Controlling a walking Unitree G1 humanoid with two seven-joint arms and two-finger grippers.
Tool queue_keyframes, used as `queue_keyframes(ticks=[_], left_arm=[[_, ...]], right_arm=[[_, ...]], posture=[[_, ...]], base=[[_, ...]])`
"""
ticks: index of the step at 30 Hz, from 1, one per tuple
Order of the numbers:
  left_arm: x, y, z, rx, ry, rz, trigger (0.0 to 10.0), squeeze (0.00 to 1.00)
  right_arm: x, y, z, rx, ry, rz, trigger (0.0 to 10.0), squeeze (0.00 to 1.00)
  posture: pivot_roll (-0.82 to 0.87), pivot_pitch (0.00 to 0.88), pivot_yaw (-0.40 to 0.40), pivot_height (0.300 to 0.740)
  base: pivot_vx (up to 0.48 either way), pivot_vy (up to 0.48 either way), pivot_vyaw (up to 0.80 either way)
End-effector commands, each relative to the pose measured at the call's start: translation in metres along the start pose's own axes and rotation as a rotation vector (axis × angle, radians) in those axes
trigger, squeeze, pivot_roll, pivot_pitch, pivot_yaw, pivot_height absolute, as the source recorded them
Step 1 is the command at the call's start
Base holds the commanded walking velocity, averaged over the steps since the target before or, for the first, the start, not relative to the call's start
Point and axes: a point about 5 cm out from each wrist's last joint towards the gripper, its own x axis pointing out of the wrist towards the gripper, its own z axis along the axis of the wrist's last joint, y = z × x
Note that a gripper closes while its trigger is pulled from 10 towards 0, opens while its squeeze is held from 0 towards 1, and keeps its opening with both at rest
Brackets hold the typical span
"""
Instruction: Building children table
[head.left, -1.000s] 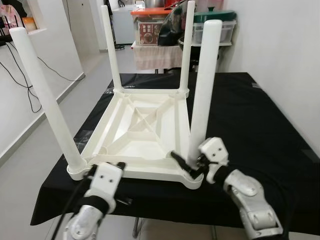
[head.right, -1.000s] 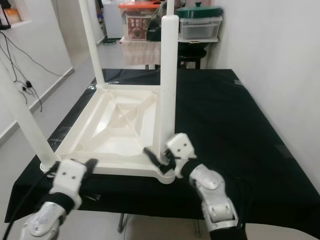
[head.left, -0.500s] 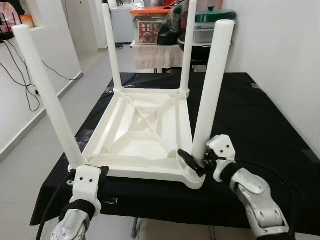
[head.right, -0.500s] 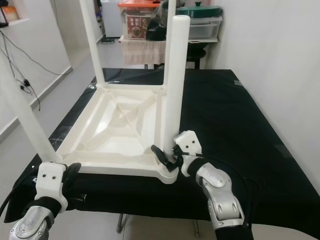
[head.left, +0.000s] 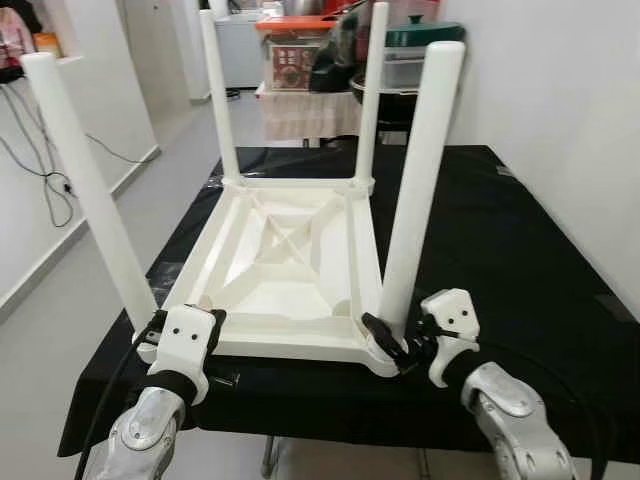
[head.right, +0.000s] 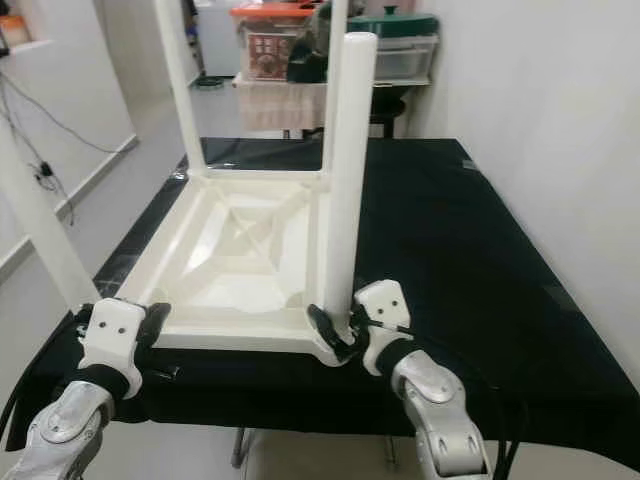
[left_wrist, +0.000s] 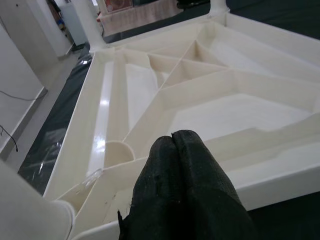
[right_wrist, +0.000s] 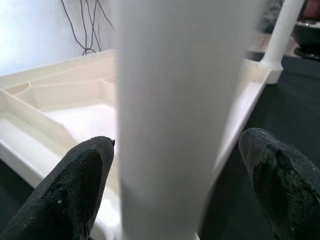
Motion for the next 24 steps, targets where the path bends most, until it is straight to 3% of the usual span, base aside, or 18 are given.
queue_keyframes(ticks=[1,11,24], left_arm=[[0.001,0.003,-0.005,0.003,0.028,0.005,10.0,0.0],[0.003,0.001,-0.001,-0.005,0.016,0.003,10.0,0.0],[0.006,-0.001,0.007,0.007,-0.017,-0.014,10.0,0.0]], right_arm=[[0.002,0.007,0.002,-0.008,0.001,0.018,10.0,0.0],[0.009,0.006,0.007,-0.006,0.015,-0.033,10.0,0.0],[0.014,-0.002,0.004,-0.031,0.059,-0.12,10.0,0.0]], posture=[[-0.09,0.0,0.006,0.74],[-0.08,0.0,0.005,0.74],[-0.07,0.0,0.004,0.74]], base=[[0.0,0.469,0.0],[0.0,0.469,0.0],[0.0,0.0,0.0]])
